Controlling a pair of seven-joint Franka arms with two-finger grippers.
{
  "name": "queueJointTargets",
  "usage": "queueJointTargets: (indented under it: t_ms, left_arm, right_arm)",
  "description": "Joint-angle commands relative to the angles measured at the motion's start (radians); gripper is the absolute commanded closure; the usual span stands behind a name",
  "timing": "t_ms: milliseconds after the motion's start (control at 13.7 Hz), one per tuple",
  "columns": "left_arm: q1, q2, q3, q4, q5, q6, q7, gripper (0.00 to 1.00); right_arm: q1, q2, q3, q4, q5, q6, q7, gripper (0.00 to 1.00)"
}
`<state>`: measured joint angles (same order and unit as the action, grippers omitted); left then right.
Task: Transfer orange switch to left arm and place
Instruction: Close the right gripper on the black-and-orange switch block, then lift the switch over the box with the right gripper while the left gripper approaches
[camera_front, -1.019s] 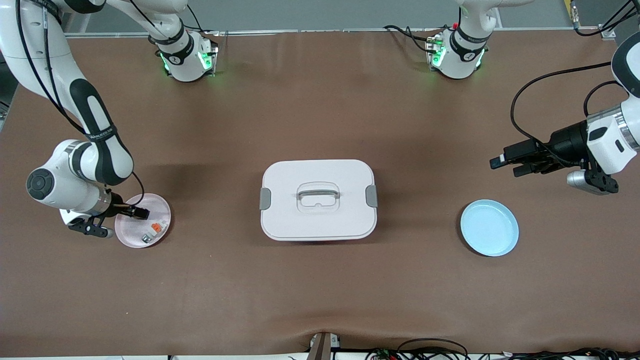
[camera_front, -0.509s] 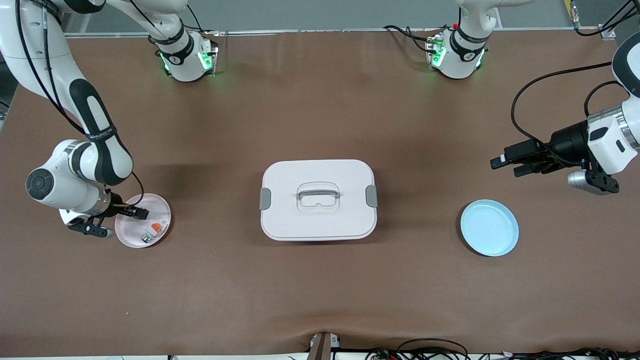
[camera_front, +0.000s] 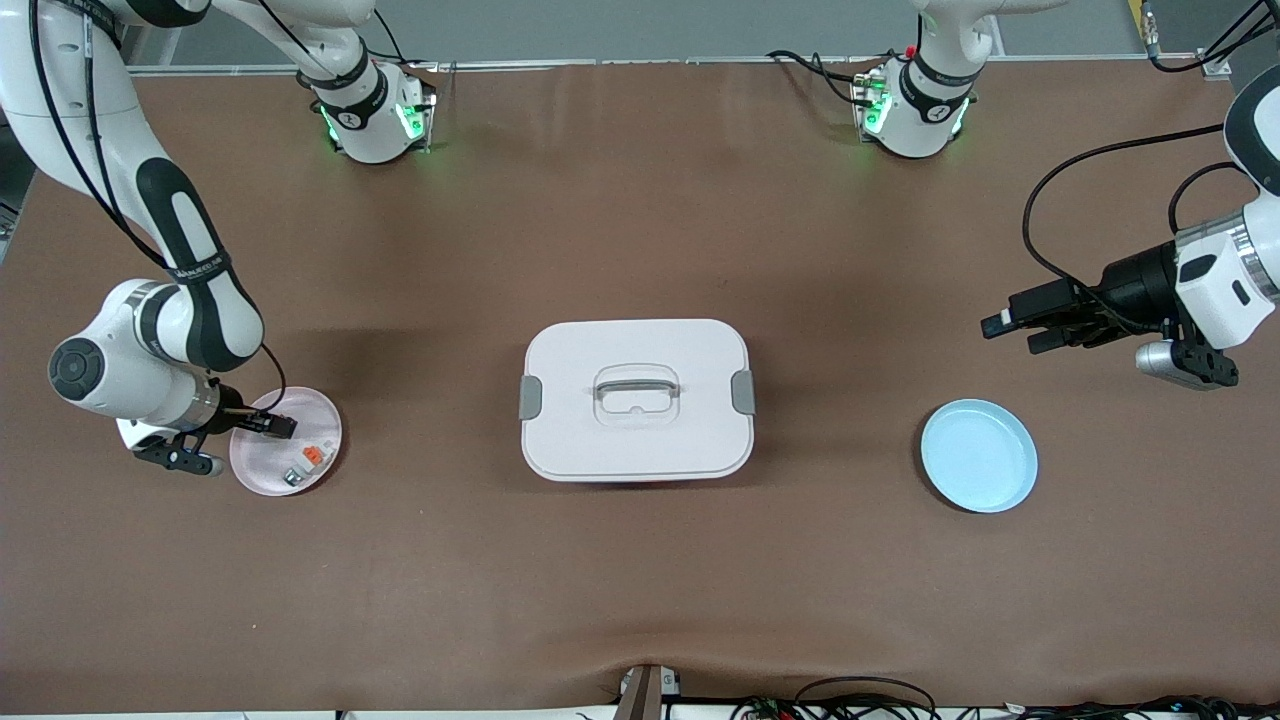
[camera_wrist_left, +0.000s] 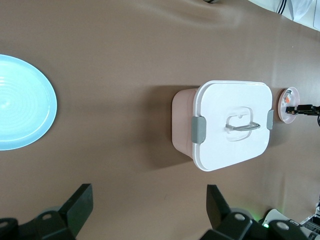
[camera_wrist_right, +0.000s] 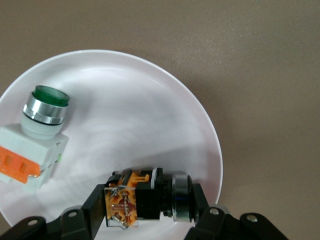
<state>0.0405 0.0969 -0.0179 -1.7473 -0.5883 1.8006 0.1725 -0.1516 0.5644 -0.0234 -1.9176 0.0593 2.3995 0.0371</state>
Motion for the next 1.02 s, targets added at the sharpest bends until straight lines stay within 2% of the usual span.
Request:
queueJointTargets:
  t_ms: [0,146,291,437,509,800,946]
  left_arm:
    - [0.007,-0.011,-0.002,-0.011,-0.011,0.0,0.016,0.0]
    - [0.007,-0.011,-0.002,-0.012,-0.01,0.0,0.016,0.0]
    - [0.007,-0.011,-0.002,-0.012,-0.008,0.0,0.016,0.0]
    - [0.016,-0.011,-0.002,-0.012,-0.007,0.0,0.016,0.0]
    - [0.016,-0.011,-0.002,-0.012,-0.007,-0.001,0.016,0.0]
    - [0.018,-0.019,-0.002,-0.02,-0.007,-0.001,0.015,0.0]
    - [0.025,-0.054,-0.002,-0.05,-0.016,-0.003,0.01,0.0]
  right_arm:
    - [-0.011,0.003,0.013,0.061,0.007,-0.116,0.052,1.0]
    - [-0.006,-0.001,0.014,0.121,0.036,-0.241,0.087,1.0]
    - [-0.005,-0.004,0.013,0.195,0.114,-0.383,0.105,1.0]
    - [-0.002,-0.006,0.014,0.256,0.137,-0.495,0.18,1.0]
    - [0.001,-0.015,0.022,0.271,0.145,-0.534,0.243,1.0]
    - [0.015,-0.084,0.1,0.278,0.269,-0.623,0.522,1.0]
    - [0.015,-0.107,0.138,0.279,0.335,-0.64,0.639,1.0]
